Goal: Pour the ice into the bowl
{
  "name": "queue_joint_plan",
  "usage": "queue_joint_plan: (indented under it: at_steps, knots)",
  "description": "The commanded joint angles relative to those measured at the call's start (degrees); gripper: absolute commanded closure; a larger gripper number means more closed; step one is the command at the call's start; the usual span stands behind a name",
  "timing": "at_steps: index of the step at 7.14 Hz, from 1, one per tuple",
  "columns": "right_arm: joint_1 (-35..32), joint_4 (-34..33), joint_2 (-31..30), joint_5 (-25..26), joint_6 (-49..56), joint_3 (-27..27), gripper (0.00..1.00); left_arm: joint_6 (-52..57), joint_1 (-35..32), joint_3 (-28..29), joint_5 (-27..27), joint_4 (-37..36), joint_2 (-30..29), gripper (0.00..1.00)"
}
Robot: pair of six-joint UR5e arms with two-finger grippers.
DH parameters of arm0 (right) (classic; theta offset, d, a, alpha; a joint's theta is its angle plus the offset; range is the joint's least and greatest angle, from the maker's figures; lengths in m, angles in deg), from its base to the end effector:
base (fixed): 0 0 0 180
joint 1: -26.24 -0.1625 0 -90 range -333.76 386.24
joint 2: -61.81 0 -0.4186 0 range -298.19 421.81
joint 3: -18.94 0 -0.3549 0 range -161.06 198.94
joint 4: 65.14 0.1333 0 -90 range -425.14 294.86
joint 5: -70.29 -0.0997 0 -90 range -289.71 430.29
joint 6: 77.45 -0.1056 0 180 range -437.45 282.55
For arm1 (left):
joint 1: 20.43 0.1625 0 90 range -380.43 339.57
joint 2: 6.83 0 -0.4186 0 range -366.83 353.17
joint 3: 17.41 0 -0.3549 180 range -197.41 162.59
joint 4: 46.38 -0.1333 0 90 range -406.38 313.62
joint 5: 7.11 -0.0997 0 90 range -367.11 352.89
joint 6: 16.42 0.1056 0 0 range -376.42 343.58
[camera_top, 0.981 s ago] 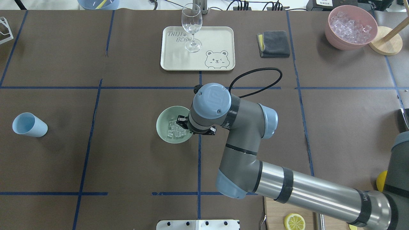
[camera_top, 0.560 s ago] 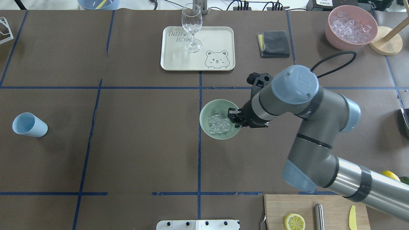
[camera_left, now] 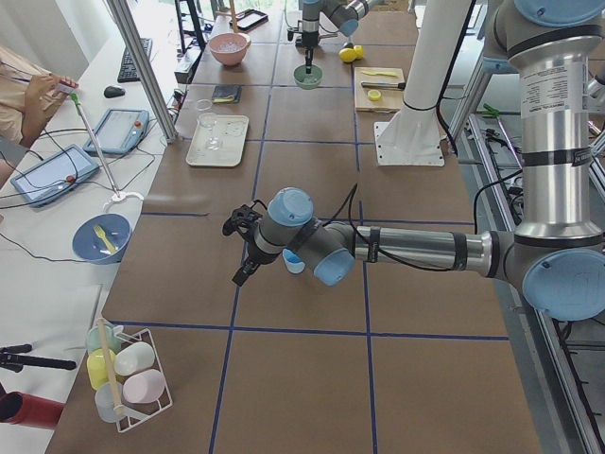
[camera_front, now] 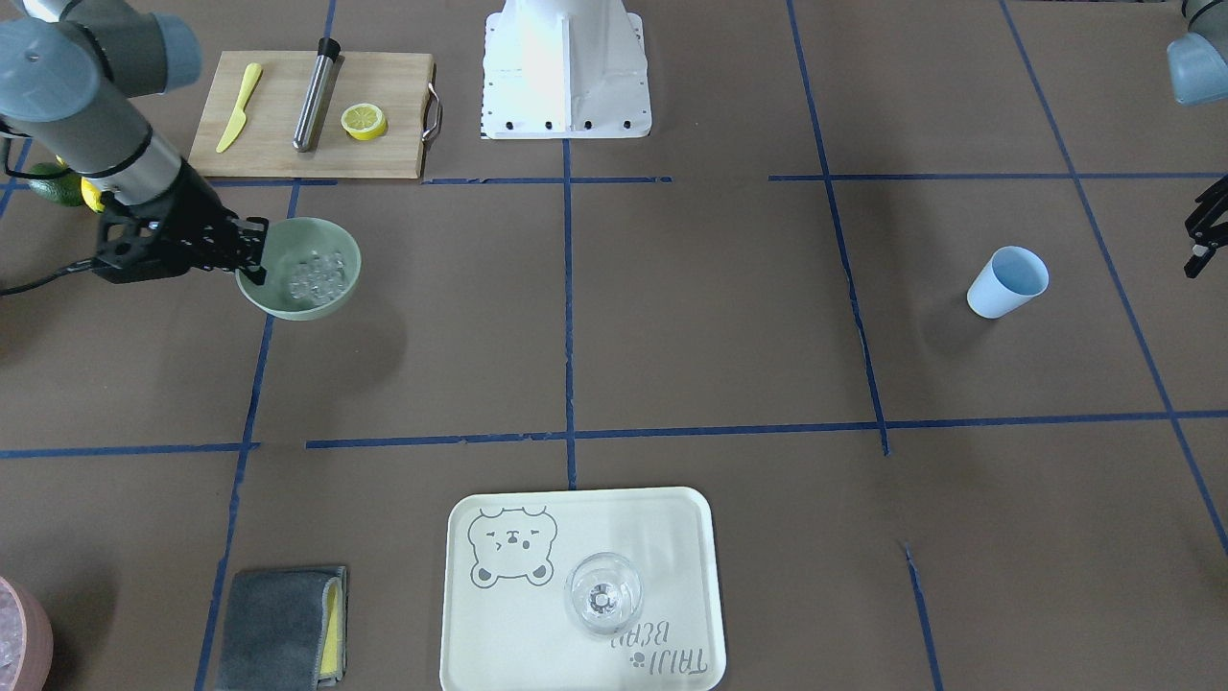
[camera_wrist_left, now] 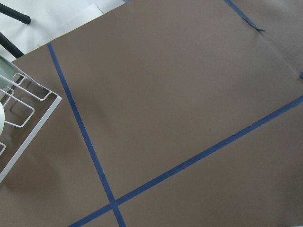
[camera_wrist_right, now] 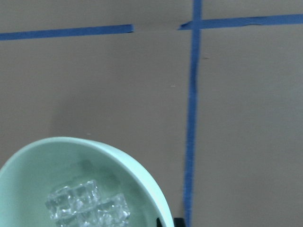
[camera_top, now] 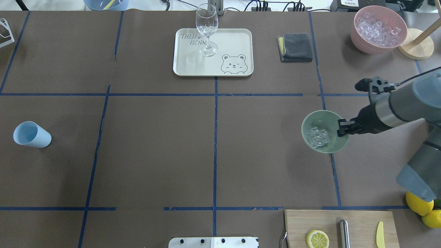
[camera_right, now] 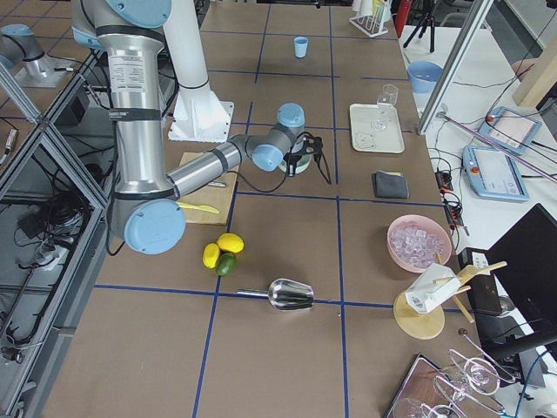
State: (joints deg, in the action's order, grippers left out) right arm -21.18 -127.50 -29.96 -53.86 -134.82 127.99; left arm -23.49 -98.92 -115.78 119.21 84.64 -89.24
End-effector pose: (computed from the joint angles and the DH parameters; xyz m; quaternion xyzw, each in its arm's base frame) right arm -0.2556 -0.3875 0.4670 0.0271 -0.4542 0.0025 0.8905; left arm 0.0166 -0.4361 0.5696 0.2875 0.3421 0.1455 0.8827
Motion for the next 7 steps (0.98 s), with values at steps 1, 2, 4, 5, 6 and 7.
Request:
queue_joint_plan:
  at_steps: [1,2,4,5,6,7]
  knots:
    - [-12.0,11.8,-5.8,-11.9,11.4,-10.7,1.00,0.0,-0.1,-0.1,0.0,0.1,0.1,0.00]
    - [-13.6,14.4,-4.9,-13.6,14.0,-14.5,1.00,0.0,-0.1,-0.3,0.1,0.1,0.1,0.00]
    - [-13.5,14.4,-2.6,-13.9,12.4,-15.7,1.00,-0.1,-0.1,-0.3,0.0,0.1,0.2,0.00]
    - [-13.5,14.5,-1.8,-14.2,10.9,-16.6,1.00,0.0,-0.1,-0.2,-0.1,0.1,0.2,0.00]
    - [-13.5,14.5,-1.7,-14.3,11.0,-17.5,1.00,-0.1,-0.1,-0.3,-0.3,0.1,0.2,0.00]
    - [-13.1,14.5,-1.4,-14.3,10.9,-18.9,1.00,-0.1,-0.1,-0.3,-0.3,0.1,0.2,0.00]
